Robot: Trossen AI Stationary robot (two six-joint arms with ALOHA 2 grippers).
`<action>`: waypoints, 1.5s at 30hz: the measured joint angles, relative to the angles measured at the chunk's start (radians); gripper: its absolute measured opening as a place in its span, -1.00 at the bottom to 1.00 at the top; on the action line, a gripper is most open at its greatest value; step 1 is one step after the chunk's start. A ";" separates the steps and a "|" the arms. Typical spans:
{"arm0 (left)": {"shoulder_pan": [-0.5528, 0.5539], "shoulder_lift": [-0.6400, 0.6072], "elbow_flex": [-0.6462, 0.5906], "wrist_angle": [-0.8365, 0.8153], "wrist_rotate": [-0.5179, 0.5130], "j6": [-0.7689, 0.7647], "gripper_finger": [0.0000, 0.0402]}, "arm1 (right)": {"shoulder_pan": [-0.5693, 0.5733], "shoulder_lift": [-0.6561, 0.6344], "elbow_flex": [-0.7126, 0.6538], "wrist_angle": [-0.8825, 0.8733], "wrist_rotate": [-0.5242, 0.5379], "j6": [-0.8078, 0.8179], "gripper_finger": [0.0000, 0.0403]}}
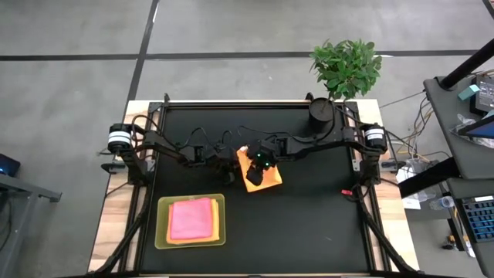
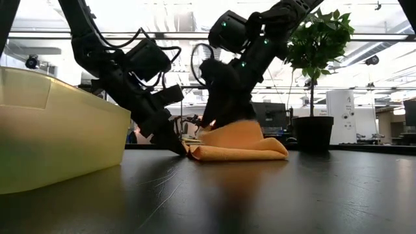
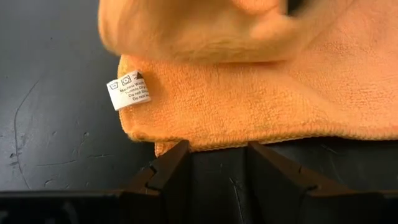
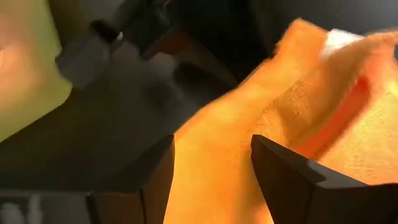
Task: Fold microfiber towels
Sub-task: Fold the orange microfiber towel
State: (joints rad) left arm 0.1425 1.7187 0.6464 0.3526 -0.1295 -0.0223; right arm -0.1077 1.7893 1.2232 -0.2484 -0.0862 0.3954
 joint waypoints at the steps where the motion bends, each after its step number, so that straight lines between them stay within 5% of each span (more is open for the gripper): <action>1: 0.000 0.000 0.000 0.001 0.000 0.000 -0.27 | 0.002 0.000 0.006 -0.001 -0.012 -0.019 0.01; 5: 0.000 0.000 0.000 0.004 0.000 0.000 -0.27 | 0.005 -0.001 0.024 -0.041 0.111 -0.026 0.01; 19: 0.000 0.000 0.000 0.004 0.000 -0.006 -0.27 | 0.052 -0.125 0.080 -0.267 0.100 -0.163 0.01; 23: 0.000 0.000 0.000 0.004 0.000 -0.006 -0.27 | 0.057 -0.165 0.066 -0.423 0.268 -0.156 -0.01; 27: 0.000 0.000 -0.001 0.005 -0.001 -0.006 -0.27 | 0.047 -0.177 0.008 -0.471 0.445 -0.130 -0.18; 33: 0.000 0.000 -0.001 0.006 -0.001 -0.006 -0.27 | -0.006 -0.156 -0.134 -0.273 0.474 -0.181 -0.63; 37: 0.000 0.000 -0.001 0.005 -0.001 -0.005 -0.27 | -0.020 -0.149 -0.201 -0.157 0.396 -0.214 -0.91; 43: 0.000 0.000 0.004 0.005 -0.001 0.001 -0.27 | 0.019 -0.152 -0.261 0.173 -0.015 -0.195 -0.95; 45: 0.000 0.000 0.009 0.007 -0.001 0.001 -0.27 | 0.073 -0.144 -0.281 0.308 -0.073 -0.187 -0.95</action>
State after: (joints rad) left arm 0.1421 1.7187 0.6552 0.3595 -0.1307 -0.0208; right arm -0.0349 1.6454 0.9422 0.0599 -0.1588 0.2085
